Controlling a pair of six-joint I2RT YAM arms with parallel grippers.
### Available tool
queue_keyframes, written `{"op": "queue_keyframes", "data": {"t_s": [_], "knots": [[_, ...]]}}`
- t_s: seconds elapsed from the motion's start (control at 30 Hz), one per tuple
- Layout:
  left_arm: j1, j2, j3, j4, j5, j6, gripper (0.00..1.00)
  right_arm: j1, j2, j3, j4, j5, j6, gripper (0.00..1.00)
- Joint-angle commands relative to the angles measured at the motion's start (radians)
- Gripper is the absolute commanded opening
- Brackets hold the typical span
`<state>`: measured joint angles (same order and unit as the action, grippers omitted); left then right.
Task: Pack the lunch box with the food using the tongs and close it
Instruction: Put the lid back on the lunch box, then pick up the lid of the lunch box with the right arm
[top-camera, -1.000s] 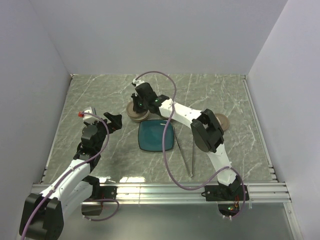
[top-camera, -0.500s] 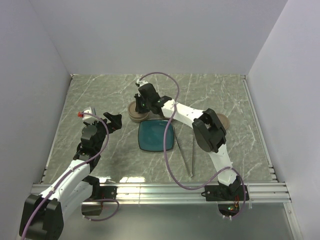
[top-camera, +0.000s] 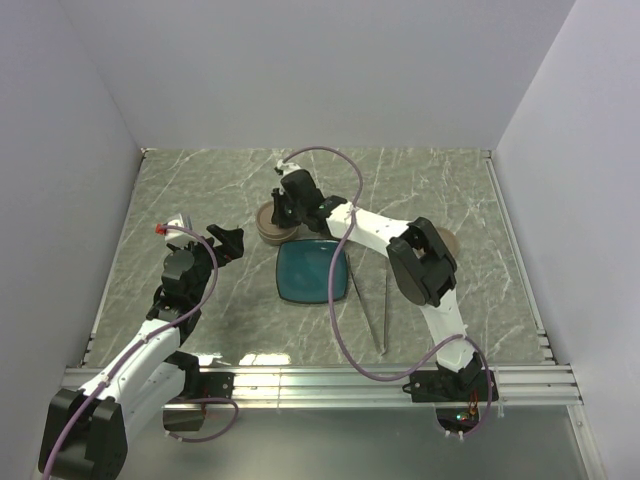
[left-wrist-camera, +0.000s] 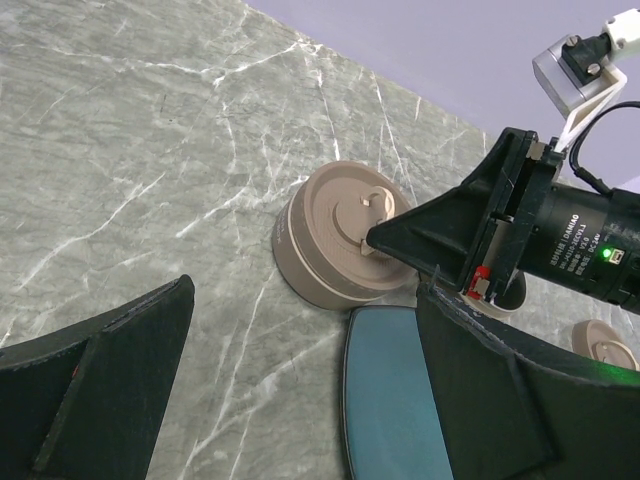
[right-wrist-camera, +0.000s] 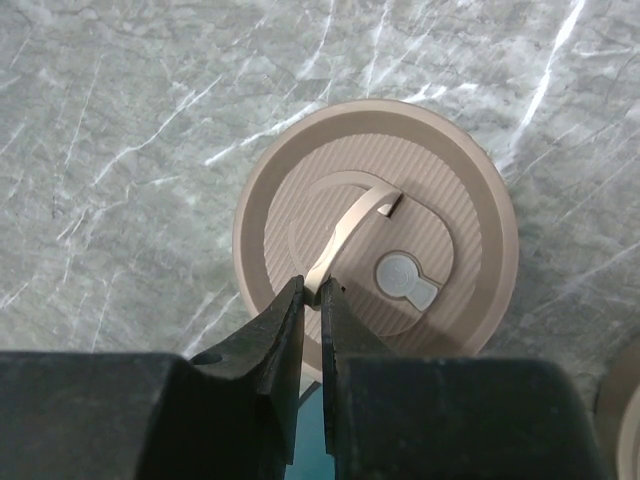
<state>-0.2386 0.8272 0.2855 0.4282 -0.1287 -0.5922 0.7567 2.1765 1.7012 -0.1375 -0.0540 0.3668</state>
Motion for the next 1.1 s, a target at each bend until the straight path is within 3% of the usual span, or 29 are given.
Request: {"op": "queue_keyframes", "data": {"t_s": [0.0,0.07,0.33,0.53,0.67,0.87,1.07], "knots": [[0.004,-0.01,0.004,0.027,0.001,-0.011,0.99,-0.019,-0.018,-0.051,-0.116,0.028,-0.014,0.13],[0.004,-0.01,0.004,0.026,0.0,-0.011,0.99,-0.017,-0.04,-0.058,-0.103,0.026,-0.016,0.25],[0.004,-0.011,0.004,0.026,-0.002,-0.012,0.99,-0.014,-0.103,-0.072,-0.054,0.002,-0.037,0.58],[0.004,-0.011,0.006,0.024,-0.003,-0.011,1.0,-0.008,-0.205,-0.127,0.03,-0.017,-0.052,0.63],[0.004,-0.013,0.004,0.024,-0.005,-0.011,1.0,-0.005,-0.376,-0.234,0.09,0.023,-0.058,0.64],[0.004,-0.022,0.003,0.023,0.0,-0.012,1.0,-0.007,-0.63,-0.498,0.119,0.155,-0.078,0.7],[0.005,-0.028,-0.002,0.029,0.017,-0.012,1.0,-0.023,-0.753,-0.638,0.039,0.313,-0.045,0.72]]}}
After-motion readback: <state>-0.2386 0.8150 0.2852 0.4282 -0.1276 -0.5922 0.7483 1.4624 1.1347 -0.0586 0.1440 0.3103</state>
